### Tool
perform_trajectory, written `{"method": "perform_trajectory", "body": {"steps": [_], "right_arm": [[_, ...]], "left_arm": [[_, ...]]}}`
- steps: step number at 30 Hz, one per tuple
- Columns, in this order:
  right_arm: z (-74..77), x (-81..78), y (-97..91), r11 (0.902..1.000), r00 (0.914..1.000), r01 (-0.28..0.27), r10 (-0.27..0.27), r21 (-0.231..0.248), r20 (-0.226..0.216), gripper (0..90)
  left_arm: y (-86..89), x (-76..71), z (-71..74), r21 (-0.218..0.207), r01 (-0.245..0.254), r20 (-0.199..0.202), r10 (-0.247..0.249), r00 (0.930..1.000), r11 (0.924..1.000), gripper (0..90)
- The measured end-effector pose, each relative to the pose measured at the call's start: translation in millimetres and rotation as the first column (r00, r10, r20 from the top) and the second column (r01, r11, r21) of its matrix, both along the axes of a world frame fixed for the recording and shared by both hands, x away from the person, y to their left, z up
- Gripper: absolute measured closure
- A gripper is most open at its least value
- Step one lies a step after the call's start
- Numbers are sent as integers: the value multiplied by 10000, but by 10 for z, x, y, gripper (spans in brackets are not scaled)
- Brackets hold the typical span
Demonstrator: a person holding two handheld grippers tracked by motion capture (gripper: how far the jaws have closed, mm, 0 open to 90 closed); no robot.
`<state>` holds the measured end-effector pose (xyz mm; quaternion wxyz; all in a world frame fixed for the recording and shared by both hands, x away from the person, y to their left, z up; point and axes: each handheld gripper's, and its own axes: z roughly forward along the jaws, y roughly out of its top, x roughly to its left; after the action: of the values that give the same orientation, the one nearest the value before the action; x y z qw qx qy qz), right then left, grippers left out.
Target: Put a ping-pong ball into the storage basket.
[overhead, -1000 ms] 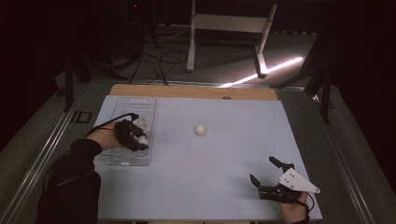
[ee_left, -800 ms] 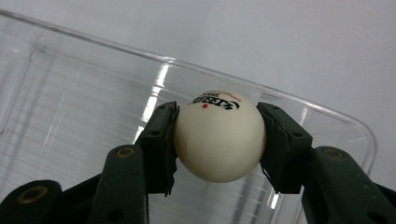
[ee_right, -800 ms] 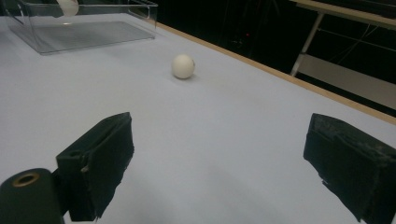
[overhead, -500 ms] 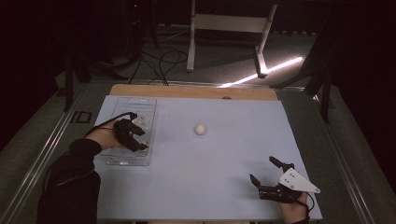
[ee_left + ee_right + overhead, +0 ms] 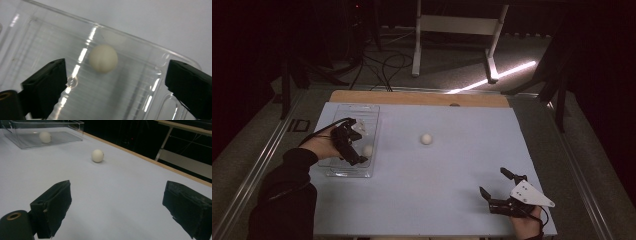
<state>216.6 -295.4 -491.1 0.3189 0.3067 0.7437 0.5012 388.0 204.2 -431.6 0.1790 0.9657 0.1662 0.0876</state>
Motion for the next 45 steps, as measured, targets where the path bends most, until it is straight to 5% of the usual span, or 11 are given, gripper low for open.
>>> {"method": "perform_trajectory", "body": {"steps": [11, 45], "right_arm": [[0, 1, 3, 10000, 10000, 15, -15, 16, -22, 83], [-7, 5, 19, 10000, 9999, -37, 38, 41, -114, 83]], "left_arm": [[15, -57, 132, -218, -124, 113, 126, 9999, 9997, 3], [-322, -219, 370, -765, 769, -238, -789, 9966, 9941, 2]]}}
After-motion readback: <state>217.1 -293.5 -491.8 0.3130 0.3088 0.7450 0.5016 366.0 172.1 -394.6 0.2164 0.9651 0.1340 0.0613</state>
